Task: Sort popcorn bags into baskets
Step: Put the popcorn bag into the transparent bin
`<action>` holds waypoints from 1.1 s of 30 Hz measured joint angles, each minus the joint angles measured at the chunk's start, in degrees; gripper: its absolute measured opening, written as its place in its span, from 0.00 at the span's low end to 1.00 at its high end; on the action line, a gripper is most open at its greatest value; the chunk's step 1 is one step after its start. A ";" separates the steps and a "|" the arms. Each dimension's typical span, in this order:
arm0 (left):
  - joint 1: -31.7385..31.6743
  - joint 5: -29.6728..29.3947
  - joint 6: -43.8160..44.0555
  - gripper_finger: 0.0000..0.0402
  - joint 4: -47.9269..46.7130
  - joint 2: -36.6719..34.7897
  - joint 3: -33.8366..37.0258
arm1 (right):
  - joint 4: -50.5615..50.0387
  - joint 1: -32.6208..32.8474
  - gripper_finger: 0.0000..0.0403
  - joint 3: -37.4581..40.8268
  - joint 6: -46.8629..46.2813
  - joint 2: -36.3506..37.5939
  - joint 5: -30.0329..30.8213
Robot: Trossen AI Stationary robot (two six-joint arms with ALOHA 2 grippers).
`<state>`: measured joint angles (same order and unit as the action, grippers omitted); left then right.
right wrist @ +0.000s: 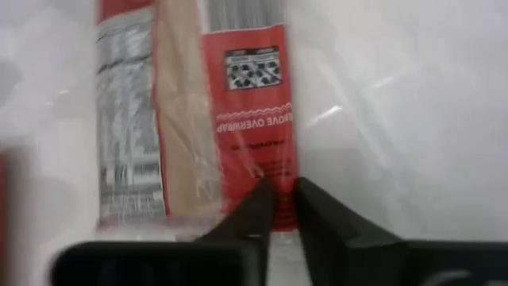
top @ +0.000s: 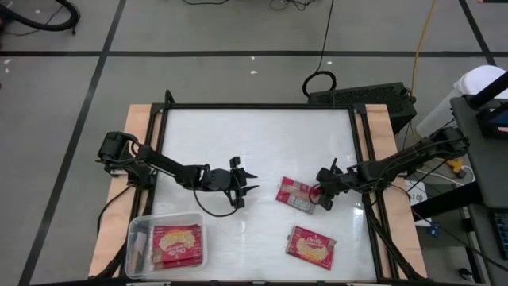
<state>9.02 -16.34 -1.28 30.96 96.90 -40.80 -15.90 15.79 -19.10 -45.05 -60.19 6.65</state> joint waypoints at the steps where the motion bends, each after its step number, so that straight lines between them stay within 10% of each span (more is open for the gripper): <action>1: 0.00 -0.01 0.00 0.39 0.00 0.00 0.00 | 1.50 0.00 0.06 0.01 0.83 -0.06 -0.86; 21: -0.33 -0.02 -0.07 0.39 5.45 -0.07 0.00 | 17.63 -1.23 0.01 0.07 14.46 -0.08 -0.74; 33: 0.15 8.01 3.71 0.39 5.02 -0.05 0.02 | 13.71 12.33 0.32 -0.01 39.02 -2.06 -0.16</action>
<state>9.17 -8.33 2.43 35.98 96.85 -40.77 -2.18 28.12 -19.11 -6.03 -62.26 6.48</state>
